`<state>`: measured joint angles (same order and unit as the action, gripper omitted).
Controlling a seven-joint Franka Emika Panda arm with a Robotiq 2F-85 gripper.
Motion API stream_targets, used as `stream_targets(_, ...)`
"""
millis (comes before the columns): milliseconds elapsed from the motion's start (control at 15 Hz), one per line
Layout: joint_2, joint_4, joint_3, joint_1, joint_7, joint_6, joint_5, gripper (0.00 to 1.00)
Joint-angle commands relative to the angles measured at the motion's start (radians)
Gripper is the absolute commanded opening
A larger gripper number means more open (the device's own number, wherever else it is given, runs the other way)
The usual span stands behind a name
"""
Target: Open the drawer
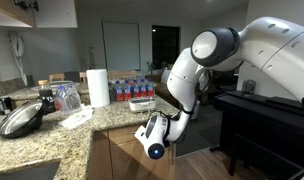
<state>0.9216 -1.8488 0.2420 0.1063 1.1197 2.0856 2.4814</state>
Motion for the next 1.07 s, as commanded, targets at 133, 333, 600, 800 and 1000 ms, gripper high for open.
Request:
stream_targets(133,-0.015,-0.023,0.002,0.005,-0.019,0.004,-0.003,0.10)
stream_targets(333,-0.031,-0.050,-0.002,0.004,-0.017,-0.004,0.007,0.06)
stream_targets(600,-0.048,-0.091,-0.003,0.005,0.008,-0.013,0.056,0.08)
stream_targets(800,-0.054,-0.112,0.002,0.006,0.028,-0.029,0.075,0.08)
stream_targets(1000,-0.067,-0.140,0.006,0.007,0.048,-0.043,0.083,0.08)
